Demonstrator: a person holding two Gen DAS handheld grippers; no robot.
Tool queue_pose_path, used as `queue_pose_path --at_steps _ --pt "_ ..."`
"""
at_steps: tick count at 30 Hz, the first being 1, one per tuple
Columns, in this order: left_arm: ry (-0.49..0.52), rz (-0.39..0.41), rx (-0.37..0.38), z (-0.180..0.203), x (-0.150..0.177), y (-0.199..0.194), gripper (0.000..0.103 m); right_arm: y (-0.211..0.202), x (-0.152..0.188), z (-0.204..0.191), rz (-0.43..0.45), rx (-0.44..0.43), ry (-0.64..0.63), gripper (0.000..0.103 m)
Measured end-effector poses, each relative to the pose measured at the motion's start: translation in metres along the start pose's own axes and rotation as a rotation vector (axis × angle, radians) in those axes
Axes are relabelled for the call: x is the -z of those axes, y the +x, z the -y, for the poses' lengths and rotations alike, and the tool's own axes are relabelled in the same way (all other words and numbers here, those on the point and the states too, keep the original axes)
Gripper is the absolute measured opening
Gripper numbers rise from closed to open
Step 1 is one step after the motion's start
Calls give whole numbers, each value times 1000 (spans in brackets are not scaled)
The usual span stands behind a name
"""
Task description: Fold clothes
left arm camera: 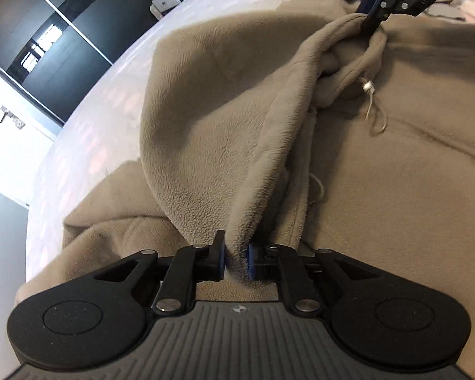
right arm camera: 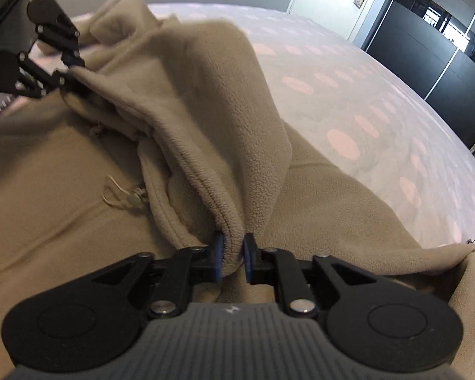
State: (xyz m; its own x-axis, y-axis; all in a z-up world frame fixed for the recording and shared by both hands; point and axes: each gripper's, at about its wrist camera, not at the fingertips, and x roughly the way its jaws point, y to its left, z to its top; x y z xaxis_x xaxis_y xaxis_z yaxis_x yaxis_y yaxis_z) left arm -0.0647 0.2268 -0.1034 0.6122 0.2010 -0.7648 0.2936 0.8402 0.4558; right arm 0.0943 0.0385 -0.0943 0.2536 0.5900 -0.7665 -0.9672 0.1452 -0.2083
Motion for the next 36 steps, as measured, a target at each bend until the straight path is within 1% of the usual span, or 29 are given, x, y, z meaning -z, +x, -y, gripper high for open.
queue_pose_path --at_steps 1,2,3,4,5,7,8,9,10,11,13,15,17,19,21,22,24,25,26,28,29,32,34,36 --pt "-10 16 26 -2 -2 -8 24 -8 -2 3 18 -25 10 39" --pt "-26 36 53 -6 -4 -16 26 -16 -4 5 42 -50 20 39" --pt "-45 58 80 -10 -6 -25 30 -24 -7 7 67 -75 30 39" --pt "-71 88 108 -15 -9 -33 31 -32 -10 9 94 -99 42 39" --pt "-109 127 134 -17 -12 -42 31 -39 -14 11 132 -119 62 39" --pt "-202 200 184 -28 -24 -50 31 -45 -23 16 190 -157 144 39" --pt "-252 224 193 -33 -31 -50 31 -43 -28 18 202 -160 188 37" --pt "-302 234 181 -35 -40 -48 31 -37 -34 17 199 -142 220 34" --pt "-350 238 164 -38 -48 -44 31 -30 -40 16 196 -125 252 21" --pt "-392 238 162 -39 -57 -38 31 -24 -45 16 191 -104 283 13" --pt "-484 212 183 -47 -70 -21 18 -8 -53 17 170 -49 336 11" --pt "-581 177 217 -54 -78 -4 17 7 -56 25 145 -36 416 10" --pt "-639 152 234 -62 -83 10 17 19 -53 36 116 -61 494 10" --pt "-650 134 256 -62 -85 17 17 32 -47 44 46 -115 539 10" --pt "-620 142 279 -64 -77 17 17 40 -38 47 -18 -207 571 10" --pt "-603 148 291 -65 -73 16 17 41 -32 45 -33 -241 566 10" --pt "-547 166 331 -59 -75 18 17 41 -22 36 -60 -277 517 10" --pt "-514 172 353 -52 -77 19 17 41 -18 32 -68 -285 493 10" --pt "-476 160 356 -43 -79 22 17 42 -14 28 -74 -291 469 10" --pt "-394 124 348 -25 -84 29 17 44 -11 23 -67 -285 424 10" --pt "-358 97 332 -18 -84 35 17 45 -9 21 -64 -282 402 10" --pt "-399 36 337 -15 -74 54 17 48 -10 13 -62 -264 336 10" --pt "-415 37 348 -17 -69 56 17 45 -15 9 -71 -247 311 11" --pt "-416 42 350 -18 -66 55 17 34 -22 6 -58 -238 275 14"
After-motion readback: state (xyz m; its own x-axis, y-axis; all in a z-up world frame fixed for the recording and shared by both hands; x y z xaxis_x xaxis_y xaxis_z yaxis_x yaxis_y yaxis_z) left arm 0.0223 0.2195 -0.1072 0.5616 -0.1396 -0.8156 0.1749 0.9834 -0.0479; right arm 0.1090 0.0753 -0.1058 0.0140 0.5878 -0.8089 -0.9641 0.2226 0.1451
